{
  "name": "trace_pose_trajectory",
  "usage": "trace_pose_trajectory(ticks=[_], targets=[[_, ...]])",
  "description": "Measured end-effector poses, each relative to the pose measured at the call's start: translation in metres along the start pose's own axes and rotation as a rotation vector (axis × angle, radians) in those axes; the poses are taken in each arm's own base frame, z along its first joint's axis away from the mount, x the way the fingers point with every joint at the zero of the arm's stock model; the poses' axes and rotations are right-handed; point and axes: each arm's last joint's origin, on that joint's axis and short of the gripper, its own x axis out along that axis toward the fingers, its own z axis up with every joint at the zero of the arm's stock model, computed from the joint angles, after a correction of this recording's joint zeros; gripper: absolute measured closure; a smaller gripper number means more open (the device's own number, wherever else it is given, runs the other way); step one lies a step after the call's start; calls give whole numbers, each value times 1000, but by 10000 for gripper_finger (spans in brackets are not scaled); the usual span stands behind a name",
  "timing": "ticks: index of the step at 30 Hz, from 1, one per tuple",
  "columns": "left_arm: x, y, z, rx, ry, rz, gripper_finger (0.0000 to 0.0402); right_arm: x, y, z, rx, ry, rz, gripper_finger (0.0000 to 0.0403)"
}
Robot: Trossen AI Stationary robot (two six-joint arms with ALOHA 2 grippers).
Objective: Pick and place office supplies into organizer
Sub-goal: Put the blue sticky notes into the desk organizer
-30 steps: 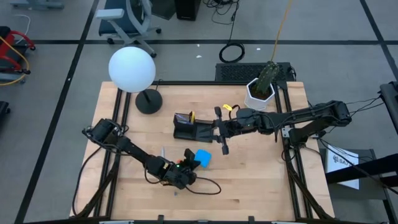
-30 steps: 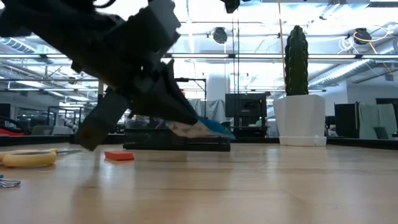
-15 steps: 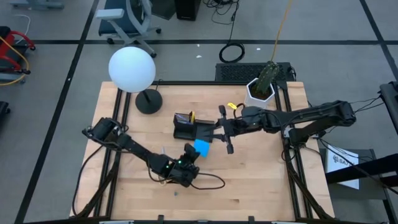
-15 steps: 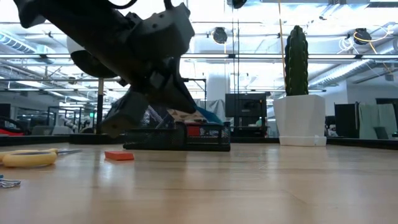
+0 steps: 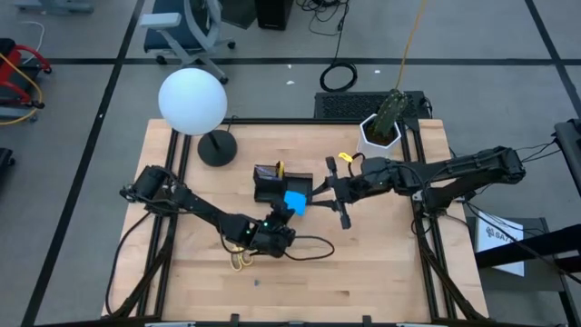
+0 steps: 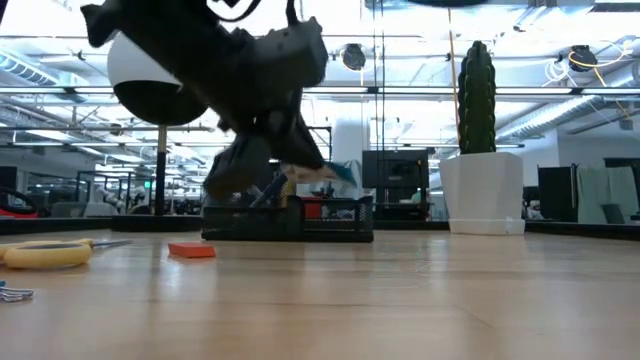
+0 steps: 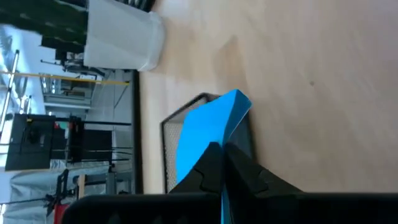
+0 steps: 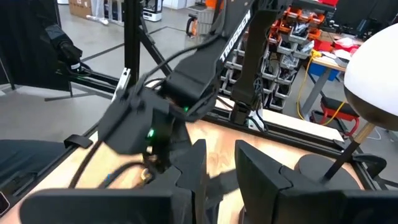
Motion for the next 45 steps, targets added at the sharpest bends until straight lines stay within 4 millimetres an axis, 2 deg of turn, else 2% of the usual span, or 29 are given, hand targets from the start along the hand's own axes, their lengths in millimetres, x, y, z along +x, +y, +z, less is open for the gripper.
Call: trace_pose_trajectory(ticks=[6,13,21,27,31,45], targets=[[-11,29,3,-106,-32,61,397,0,0,0,-1,0,-1,328],[-2,46,3,-215,-51,104,397,0,0,0,-1,-1,-2,328],[4,48,-2,-256,-25,91,397,0,0,0,-2,-2,-2,328],[22,42,-6,-273,-5,81,397,0,0,0,2,-3,-3,328],[33,34,-11,-217,39,94,397,0,0,0,5,-5,-3,328],[48,45,-21,-329,59,68,397,0,0,1,3,-7,-3,328]])
